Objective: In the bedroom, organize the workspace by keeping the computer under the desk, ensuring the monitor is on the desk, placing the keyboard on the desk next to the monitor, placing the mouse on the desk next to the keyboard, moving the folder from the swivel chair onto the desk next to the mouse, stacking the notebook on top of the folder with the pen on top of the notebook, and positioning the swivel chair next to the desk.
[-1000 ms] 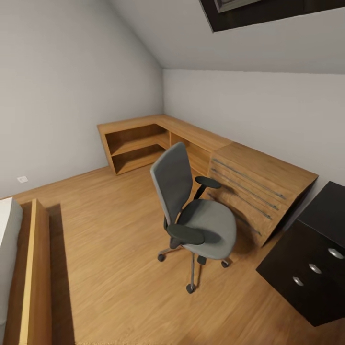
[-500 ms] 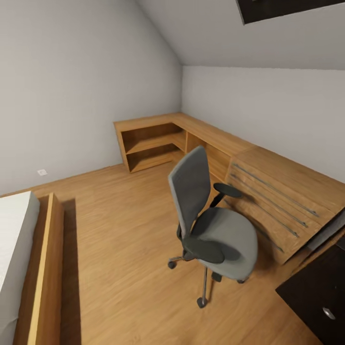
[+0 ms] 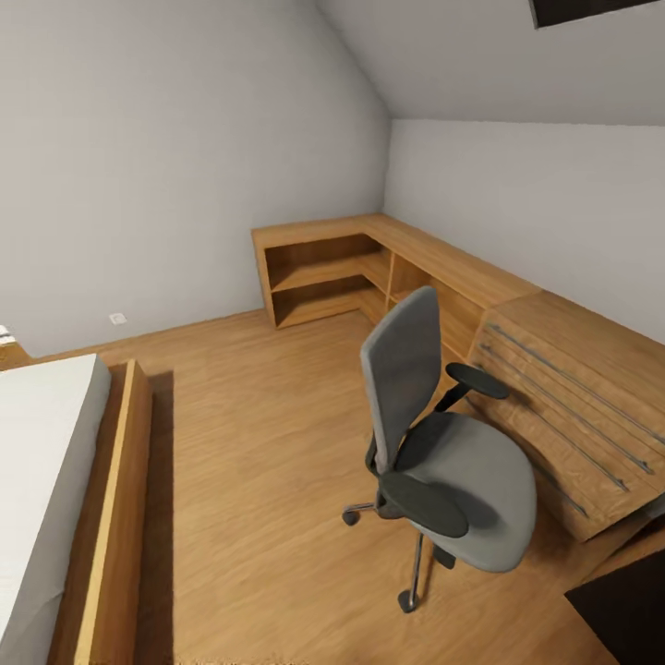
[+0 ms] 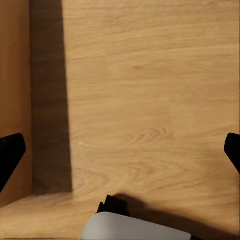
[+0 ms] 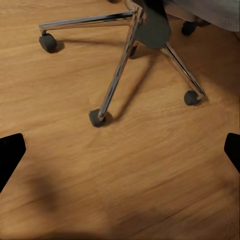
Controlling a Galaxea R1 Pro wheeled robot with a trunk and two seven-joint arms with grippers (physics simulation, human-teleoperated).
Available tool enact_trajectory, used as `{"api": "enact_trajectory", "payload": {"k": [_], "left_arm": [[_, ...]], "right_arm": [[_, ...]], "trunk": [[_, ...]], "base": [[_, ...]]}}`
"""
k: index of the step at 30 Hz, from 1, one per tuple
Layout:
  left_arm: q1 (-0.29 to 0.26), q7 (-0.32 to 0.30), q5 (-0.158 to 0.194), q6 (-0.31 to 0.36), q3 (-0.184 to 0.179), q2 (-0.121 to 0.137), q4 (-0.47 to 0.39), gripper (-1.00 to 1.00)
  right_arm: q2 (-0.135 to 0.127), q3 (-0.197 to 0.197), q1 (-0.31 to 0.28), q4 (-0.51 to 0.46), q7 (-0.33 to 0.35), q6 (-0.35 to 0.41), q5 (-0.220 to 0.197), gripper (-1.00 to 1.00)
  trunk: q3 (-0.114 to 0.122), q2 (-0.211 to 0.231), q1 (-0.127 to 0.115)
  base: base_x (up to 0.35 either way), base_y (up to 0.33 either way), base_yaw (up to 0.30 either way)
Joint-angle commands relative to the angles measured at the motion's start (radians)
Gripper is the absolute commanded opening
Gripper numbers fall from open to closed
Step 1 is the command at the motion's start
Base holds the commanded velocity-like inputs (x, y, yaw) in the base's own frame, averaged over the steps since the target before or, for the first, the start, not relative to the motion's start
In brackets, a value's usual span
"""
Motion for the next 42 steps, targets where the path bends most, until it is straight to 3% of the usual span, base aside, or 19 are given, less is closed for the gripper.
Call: {"api": "enact_trajectory", "payload": {"k": [1, 22, 42], "left_arm": [[-0.001, -0.004, -0.008, -0.002, 0.009, -0.001, 0.0, 1.0], [-0.001, -0.003, -0.006, -0.001, 0.009, 0.0, 0.0, 1.0], [-0.001, -0.003, -0.006, 0.001, 0.01, 0.0, 0.0, 1.0]], "right_arm": [[0.001, 0.009, -0.001, 0.002, -0.006, -0.002, -0.003, 1.0], [0.004, 0.008, -0.001, 0.002, -0.006, -0.002, -0.005, 1.0], [0.003, 0.004, -0.001, 0.002, -0.007, -0.015, -0.01, 1.0]], "trunk": [[-0.002, 0.0, 0.0], [-0.026, 0.0, 0.0], [-0.027, 0.0, 0.0]], "base": [[0.007, 0.0, 0.215], [0.001, 0.0, 0.198], [0.0, 0.0, 0.268]]}}
